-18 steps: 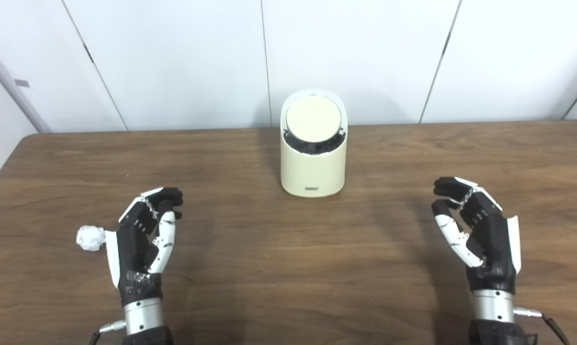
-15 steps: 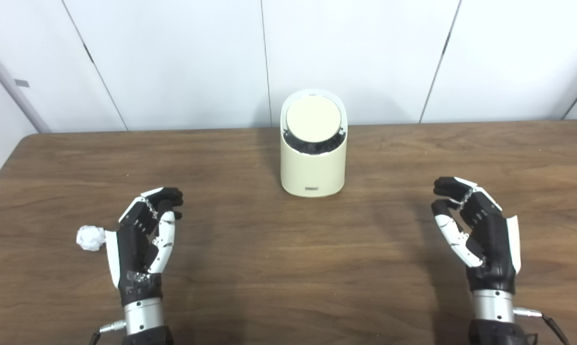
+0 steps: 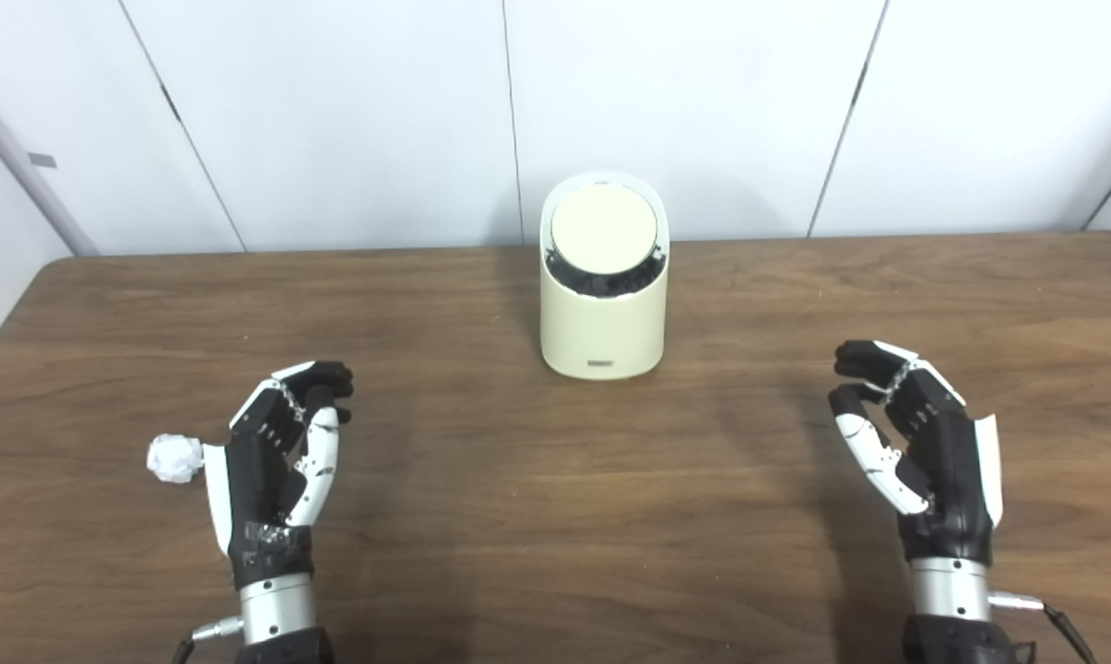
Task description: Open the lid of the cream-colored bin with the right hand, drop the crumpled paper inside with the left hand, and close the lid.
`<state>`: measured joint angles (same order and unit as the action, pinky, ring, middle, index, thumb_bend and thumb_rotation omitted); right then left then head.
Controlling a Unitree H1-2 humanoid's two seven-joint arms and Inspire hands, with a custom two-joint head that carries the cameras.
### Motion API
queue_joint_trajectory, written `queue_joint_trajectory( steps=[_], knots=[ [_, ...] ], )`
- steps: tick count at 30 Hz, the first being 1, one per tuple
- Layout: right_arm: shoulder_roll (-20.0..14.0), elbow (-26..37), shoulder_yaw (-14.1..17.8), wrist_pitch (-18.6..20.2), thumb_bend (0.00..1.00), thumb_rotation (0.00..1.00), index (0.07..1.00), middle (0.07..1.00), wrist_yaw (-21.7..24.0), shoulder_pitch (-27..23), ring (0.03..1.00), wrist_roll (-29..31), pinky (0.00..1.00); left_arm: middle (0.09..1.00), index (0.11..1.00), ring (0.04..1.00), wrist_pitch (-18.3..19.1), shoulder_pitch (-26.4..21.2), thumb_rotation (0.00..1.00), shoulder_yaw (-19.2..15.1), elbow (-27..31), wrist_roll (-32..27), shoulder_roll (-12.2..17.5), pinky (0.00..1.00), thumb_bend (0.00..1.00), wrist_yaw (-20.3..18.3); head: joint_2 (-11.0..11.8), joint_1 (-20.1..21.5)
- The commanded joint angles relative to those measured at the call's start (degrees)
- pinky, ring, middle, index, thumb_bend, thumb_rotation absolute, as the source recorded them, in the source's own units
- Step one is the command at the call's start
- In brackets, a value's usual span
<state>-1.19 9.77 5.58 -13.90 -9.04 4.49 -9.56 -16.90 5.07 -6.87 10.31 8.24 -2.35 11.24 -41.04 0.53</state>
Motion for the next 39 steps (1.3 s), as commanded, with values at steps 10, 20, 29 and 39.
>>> queue_joint_trajectory(
  steps=[10, 20, 29, 39],
  knots=[
    [-0.8, 1.4, -0.2, -2.7, 0.48, 0.57, 0.679, 0.706, -0.5, -1.5, 0.712, -2.5, 0.63, 0.631, 0.604, 0.623, -2.2, -1.3, 0.42, 0.4, 0.6, 0.9, -0.1, 0.52, 0.23, 0.4, 0.4, 0.0],
    [-1.8, 8.4, -2.0, 11.2, 0.68, 0.7, 0.784, 0.814, 4.1, -5.8, 0.826, -3.4, 0.76, 0.63, 0.598, 0.62, -2.4, -2.0, 0.42, 0.6, -0.2, 1.8, -0.5, 0.52, 0.24, 0.9, 1.3, 0.1],
    [-2.2, 10.9, -4.2, 24.9, 0.85, 0.7, 0.85, 0.859, 5.8, -14.8, 0.869, -8.0, 0.83, 0.629, 0.598, 0.62, -2.9, -2.2, 0.45, 0.7, -1.1, 1.6, -0.5, 0.52, 0.23, 0.9, 2.0, 0.3],
    [-1.1, 8.3, -6.4, 30.0, 0.93, 0.71, 0.858, 0.872, 5.6, -22.2, 0.851, -10.9, 0.76, 0.63, 0.599, 0.623, -3.6, -2.1, 0.43, 0.6, -1.7, 0.7, -0.4, 0.53, 0.23, 0.7, 2.1, 0.2]
  ],
)
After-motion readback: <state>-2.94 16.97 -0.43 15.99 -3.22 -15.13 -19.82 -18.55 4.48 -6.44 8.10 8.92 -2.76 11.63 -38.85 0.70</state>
